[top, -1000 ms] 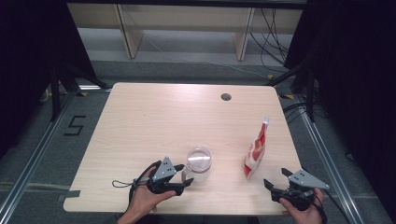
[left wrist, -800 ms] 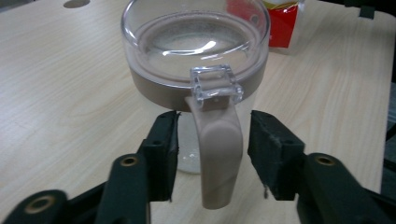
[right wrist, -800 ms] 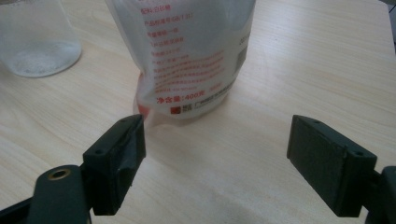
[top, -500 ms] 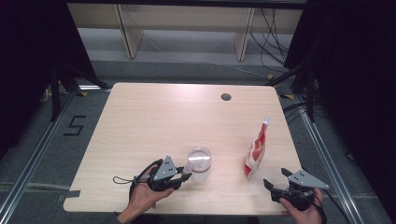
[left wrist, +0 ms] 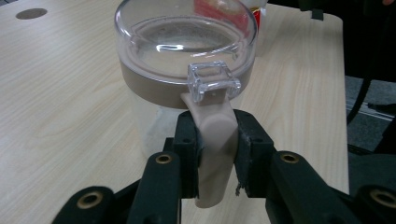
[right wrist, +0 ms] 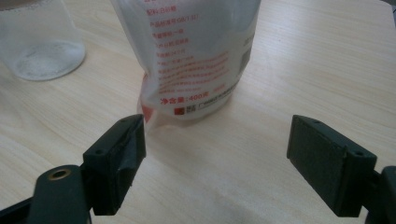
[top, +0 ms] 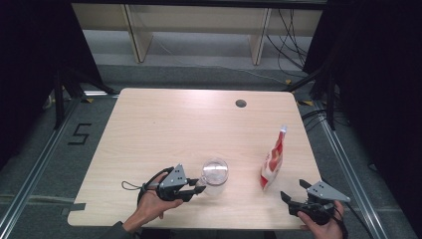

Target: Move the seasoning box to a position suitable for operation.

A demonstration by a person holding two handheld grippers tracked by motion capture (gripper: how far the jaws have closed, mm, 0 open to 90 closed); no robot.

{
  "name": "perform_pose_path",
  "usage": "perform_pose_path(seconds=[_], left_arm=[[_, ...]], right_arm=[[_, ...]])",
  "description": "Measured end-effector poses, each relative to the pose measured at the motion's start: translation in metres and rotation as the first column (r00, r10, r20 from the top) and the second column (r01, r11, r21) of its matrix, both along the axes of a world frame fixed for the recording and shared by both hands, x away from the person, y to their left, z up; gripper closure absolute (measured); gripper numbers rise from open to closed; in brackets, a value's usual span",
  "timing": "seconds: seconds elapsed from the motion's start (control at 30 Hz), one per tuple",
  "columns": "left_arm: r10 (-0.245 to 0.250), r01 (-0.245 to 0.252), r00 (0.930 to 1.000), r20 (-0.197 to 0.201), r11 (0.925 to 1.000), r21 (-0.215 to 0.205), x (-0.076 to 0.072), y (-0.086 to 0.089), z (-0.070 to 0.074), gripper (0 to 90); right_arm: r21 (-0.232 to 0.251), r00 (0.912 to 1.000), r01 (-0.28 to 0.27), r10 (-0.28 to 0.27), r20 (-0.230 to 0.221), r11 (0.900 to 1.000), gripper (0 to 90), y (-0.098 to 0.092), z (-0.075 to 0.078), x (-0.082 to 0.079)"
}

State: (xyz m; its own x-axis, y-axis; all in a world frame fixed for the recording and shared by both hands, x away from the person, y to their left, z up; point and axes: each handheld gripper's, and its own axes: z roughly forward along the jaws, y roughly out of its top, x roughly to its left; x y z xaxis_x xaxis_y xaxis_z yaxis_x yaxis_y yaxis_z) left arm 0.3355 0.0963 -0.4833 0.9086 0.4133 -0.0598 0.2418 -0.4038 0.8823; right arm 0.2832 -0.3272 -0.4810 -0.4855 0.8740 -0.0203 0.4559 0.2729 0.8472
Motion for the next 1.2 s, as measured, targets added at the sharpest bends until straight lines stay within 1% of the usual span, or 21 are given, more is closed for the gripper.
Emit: perform_pose_path(seconds=[0.13, 0.2, 0.27, 0.3, 0.33, 0.4, 0.43, 0.47, 0.5, 0.53, 0.6, 0.67, 0.7, 0.8, 0.83, 0.87, 1.0, 1.07, 1.1, 1.17, 1.2], left_arm=[[-0.049, 0.049, 0.9988, -0.006, 0.9988, 0.003, -0.002, -0.004, 0.001, 72.4], [-0.074, 0.075, 0.9971, -0.014, 0.9972, 0.006, -0.004, -0.006, 0.0, 72.4], [-0.09, 0.09, 0.9958, 0.016, 0.9953, 0.037, -0.003, -0.006, 0.0, 72.2], [-0.093, 0.091, 0.9955, 0.021, 0.9946, 0.048, -0.002, -0.005, 0.0, 72.1], [-0.089, 0.089, 0.996, 0.007, 0.9951, 0.043, -0.002, -0.005, 0.001, 72.0], [-0.099, 0.097, 0.9949, 0.023, 0.9934, 0.061, -0.002, -0.004, 0.002, 71.9], [-0.103, 0.101, 0.9943, 0.027, 0.9928, 0.064, -0.001, -0.003, 0.002, 71.8], [-0.085, 0.084, 0.9961, 0.022, 0.9941, 0.068, -0.001, -0.002, 0.003, 71.8], [-0.09, 0.087, 0.9955, 0.032, 0.9938, 0.069, 0.0, -0.001, 0.003, 71.9], [-0.074, 0.073, 0.997, 0.021, 0.9954, 0.063, 0.0, 0.0, 0.003, 72.0], [-0.077, 0.075, 0.9966, 0.029, 0.9949, 0.068, 0.002, 0.002, 0.003, 72.2], [-0.052, 0.05, 0.9983, 0.026, 0.997, 0.059, 0.002, 0.003, 0.002, 72.3], [-0.052, 0.05, 0.9981, 0.032, 0.9958, 0.077, 0.003, 0.005, 0.003, 72.3], [-0.049, 0.047, 0.9986, 0.022, 0.9968, 0.065, 0.004, 0.005, 0.003, 72.2], [-0.046, 0.043, 0.9984, 0.032, 0.9962, 0.076, 0.005, 0.006, 0.003, 72.2], [-0.042, 0.04, 0.9988, 0.028, 0.997, 0.066, 0.004, 0.006, 0.003, 72.2], [-0.039, 0.036, 0.9988, 0.031, 0.9969, 0.069, 0.005, 0.007, 0.003, 72.2], [-0.054, 0.05, 0.9975, 0.045, 0.9951, 0.085, 0.006, 0.009, 0.004, 72.2], [-0.049, 0.045, 0.998, 0.039, 0.9956, 0.082, 0.006, 0.009, 0.004, 72.2], [-0.03, 0.027, 0.999, 0.034, 0.9969, 0.074, 0.005, 0.01, 0.003, 72.2], [-0.035, 0.032, 0.9987, 0.038, 0.9956, 0.088, 0.006, 0.011, 0.004, 72.2]], right_arm=[[-0.008, 1.0, -0.003, 0.002, -0.002, 1.0, 20.2, 0.0, 0.0, 0.0], [0.009, 0.9998, 0.005, -0.004, -0.021, 1.0, 20.4, 0.001, 0.001, -0.002], [-0.005, 1.0, -0.009, 0.009, 0.001, 1.0, 20.4, 0.0, 0.0, 0.0], [0.001, 1.0, -0.01, 0.01, 0.0, 1.0, 20.4, 0.001, 0.001, -0.001], [-0.001, 0.9999, -0.014, 0.014, -0.002, 1.0, 20.4, 0.001, 0.001, -0.001], [-0.004, 0.9998, -0.022, 0.022, 0.0, 1.0, 20.5, 0.002, 0.001, -0.001], [-0.007, 0.9994, -0.03, 0.03, 0.019, 1.0, 20.6, 0.002, 0.001, -0.001], [-0.006, 0.9992, -0.035, 0.035, 0.021, 0.999, 20.7, 0.003, 0.001, -0.001], [-0.004, 0.9992, -0.038, 0.038, 0.011, 0.999, 20.8, 0.004, 0.001, -0.001], [0.006, 0.9991, -0.041, 0.041, -0.008, 0.999, 20.8, 0.005, 0.001, -0.002], [-0.002, 0.9989, -0.046, 0.046, -0.001, 0.999, 21.1, 0.005, 0.001, -0.002], [-0.006, 0.9988, -0.05, 0.05, 0.0, 0.999, 21.2, 0.005, 0.001, -0.002], [-0.003, 0.9987, -0.052, 0.052, 0.0, 0.999, 21.3, 0.005, 0.001, -0.002], [0.009, 0.9991, -0.038, 0.038, -0.017, 0.999, 21.5, 0.007, 0.001, -0.004], [-0.008, 0.9984, -0.057, 0.057, 0.001, 0.998, 21.5, 0.005, 0.001, -0.002], [-0.011, 0.9983, -0.058, 0.058, 0.005, 0.998, 21.4, 0.005, 0.001, -0.002], [0.006, 0.9987, -0.048, 0.048, -0.016, 0.999, 21.8, 0.007, 0.001, -0.004], [-0.015, 0.9973, -0.072, 0.072, 0.013, 0.997, 23.1, 0.006, 0.001, -0.001], [-0.016, 0.997, -0.076, 0.076, 0.011, 0.997, 23.4, 0.006, 0.001, -0.002], [-0.008, 0.9964, -0.084, 0.084, 0.007, 0.996, 23.6, 0.007, 0.0, -0.002], [0.005, 0.997, -0.077, 0.078, -0.005, 0.997, 24.2, 0.008, 0.001, -0.003]])
